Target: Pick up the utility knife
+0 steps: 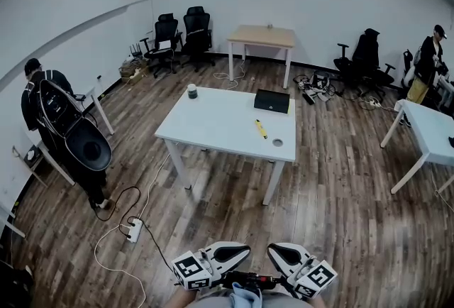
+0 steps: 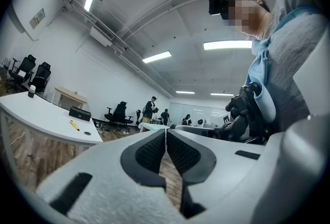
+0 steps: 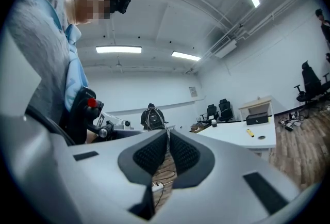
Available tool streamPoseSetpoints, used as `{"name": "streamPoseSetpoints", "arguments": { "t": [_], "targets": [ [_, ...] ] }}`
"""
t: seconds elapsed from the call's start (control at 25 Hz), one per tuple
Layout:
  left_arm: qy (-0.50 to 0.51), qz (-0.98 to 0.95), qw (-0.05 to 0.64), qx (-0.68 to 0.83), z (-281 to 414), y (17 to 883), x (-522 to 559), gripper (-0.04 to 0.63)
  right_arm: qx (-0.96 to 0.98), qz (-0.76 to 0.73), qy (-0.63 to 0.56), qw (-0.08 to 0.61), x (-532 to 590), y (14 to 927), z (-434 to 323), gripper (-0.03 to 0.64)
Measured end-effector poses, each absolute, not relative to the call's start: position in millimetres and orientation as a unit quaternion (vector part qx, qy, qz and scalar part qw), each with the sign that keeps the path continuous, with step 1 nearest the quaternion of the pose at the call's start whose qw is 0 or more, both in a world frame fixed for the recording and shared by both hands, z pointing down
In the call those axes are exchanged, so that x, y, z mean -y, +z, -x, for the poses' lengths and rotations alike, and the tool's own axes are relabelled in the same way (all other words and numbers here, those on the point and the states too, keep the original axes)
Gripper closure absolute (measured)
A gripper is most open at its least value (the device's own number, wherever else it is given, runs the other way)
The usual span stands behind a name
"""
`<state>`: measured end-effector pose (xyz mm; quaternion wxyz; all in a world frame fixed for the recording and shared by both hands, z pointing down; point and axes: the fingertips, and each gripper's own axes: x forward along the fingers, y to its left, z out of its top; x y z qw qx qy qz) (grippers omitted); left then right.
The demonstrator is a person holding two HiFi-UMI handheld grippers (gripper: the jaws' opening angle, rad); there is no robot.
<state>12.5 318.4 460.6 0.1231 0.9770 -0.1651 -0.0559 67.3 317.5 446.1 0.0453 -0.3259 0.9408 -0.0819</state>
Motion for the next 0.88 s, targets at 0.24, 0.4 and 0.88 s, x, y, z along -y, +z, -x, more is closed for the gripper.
{"name": "streamPoseSetpoints", "arguments": {
  "t": [0.24,0.4,0.88],
  "targets": [
    [-0.06,-0.975,0.129,0.17,21.9,465.9,-275.2,0.577,-0.947,0.308,-0.083,0.031,-274.5,448.0,-26.3,0.586],
    [-0.062,-0.975,0.129,0.172,40.5,466.9,-253.5,0.577,-0.948,0.307,-0.077,0.028,-252.6,446.2,-8.3,0.586],
    [-0.064,-0.977,0.142,0.146,41.7,478.2,-215.1,0.577,-0.942,0.32,-0.101,0.016,-218.4,457.3,-1.9,0.586]
  ]
}}
